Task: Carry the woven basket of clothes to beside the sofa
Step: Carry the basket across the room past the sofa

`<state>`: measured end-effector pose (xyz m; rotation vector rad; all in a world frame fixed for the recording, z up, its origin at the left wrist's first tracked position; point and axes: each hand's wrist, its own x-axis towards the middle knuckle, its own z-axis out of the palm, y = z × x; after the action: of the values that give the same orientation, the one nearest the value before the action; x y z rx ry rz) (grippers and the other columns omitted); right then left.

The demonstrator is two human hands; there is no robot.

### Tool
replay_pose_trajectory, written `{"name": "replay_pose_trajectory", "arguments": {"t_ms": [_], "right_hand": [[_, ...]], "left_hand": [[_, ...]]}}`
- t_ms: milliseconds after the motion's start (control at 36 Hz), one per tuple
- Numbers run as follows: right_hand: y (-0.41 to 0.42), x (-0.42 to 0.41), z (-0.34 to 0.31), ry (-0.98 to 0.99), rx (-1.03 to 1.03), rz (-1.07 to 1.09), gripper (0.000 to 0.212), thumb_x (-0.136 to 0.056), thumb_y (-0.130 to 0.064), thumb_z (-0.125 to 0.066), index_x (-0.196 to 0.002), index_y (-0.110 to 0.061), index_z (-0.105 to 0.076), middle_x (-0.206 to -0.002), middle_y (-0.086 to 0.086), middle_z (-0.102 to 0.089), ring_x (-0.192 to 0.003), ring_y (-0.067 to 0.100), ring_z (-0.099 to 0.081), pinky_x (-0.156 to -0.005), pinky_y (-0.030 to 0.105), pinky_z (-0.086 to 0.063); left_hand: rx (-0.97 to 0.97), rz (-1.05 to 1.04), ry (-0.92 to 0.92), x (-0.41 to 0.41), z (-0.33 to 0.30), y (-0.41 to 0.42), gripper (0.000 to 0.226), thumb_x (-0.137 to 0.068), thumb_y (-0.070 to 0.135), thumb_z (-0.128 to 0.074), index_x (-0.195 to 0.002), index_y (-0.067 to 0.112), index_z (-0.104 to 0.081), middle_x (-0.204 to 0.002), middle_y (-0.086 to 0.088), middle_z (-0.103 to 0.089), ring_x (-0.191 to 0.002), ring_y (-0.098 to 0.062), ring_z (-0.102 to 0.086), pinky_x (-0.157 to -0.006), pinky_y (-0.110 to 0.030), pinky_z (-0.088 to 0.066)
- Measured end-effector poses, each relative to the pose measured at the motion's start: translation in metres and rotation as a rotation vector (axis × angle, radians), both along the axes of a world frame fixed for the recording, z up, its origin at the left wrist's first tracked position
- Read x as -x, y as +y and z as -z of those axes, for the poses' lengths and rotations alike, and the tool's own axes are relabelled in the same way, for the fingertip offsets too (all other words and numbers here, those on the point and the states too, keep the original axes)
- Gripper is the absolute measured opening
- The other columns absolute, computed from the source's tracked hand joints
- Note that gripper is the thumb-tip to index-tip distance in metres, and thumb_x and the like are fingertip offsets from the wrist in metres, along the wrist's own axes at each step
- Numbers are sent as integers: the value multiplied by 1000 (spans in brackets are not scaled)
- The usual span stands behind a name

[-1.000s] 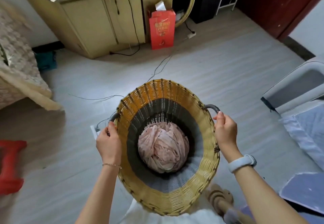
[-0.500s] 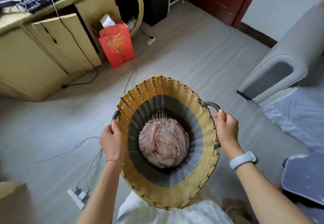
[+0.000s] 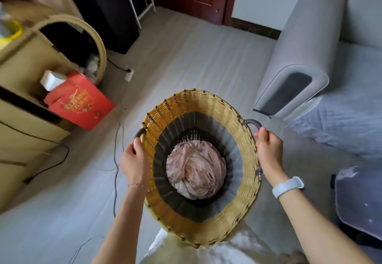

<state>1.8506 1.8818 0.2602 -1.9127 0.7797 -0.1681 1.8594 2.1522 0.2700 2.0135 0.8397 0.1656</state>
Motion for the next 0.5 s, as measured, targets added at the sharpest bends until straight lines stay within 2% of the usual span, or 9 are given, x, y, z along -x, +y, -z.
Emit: {"name": "replay_pose_trajectory", "arguments": {"t_ms": [56, 194, 278, 361, 417, 500], "right_hand": [[-14, -27, 2, -2, -5, 16, 40, -94, -27, -36, -88, 2, -62, -61, -7, -47, -60, 21, -47, -67, 33, -38], [-44, -100, 1, -2, -3, 73, 37, -94, -27, -36, -91, -1, -63, -64, -7, -49, -73, 23, -51, -70, 34, -39], [-55, -144, -1, -19, 4, 101, 31, -94, -26, -36, -85, -8, -61, -64, -6, -49, -68, 22, -49, -70, 32, -37], [-65, -192, 3, -24, 40, 136, 32, -95, -24, -37, -82, -8, -62, -69, 4, -54, -72, 22, -50, -71, 32, -37], [-71, -224, 9, -34, 54, 171, 33, -94, -23, -38, -69, -16, -59, -67, 5, -54, -74, 24, -51, -72, 34, -38], [-77, -271, 16, -18, 40, 235, 38, -94, -23, -38, -59, -31, -48, -60, -6, -47, -73, 23, -50, -71, 32, -37]], "left_hand": [[8, 31, -2, -33, -4, -14, 41, -96, 31, -36, -75, 1, -56, -68, -17, -51, -54, -19, -37, -54, -33, -30], [-19, 117, -20, -119, -15, -47, 36, -97, 24, -36, -76, 2, -56, -74, -15, -55, -54, -12, -39, -51, -24, -28], [-20, 152, -25, -169, -16, -59, 38, -97, 23, -36, -85, -3, -61, -78, -13, -57, -55, -11, -42, -51, -20, -30], [-12, 195, -23, -222, -12, -71, 39, -97, 23, -35, -88, -3, -62, -80, -13, -57, -57, -14, -43, -53, -18, -30], [-15, 222, -20, -260, -8, -79, 36, -97, 22, -36, -80, 0, -58, -77, -13, -55, -55, -12, -40, -50, -19, -29], [-3, 263, -14, -319, 0, -88, 35, -97, 21, -36, -78, 0, -56, -76, -14, -54, -53, -10, -38, -49, -19, -27]]}}
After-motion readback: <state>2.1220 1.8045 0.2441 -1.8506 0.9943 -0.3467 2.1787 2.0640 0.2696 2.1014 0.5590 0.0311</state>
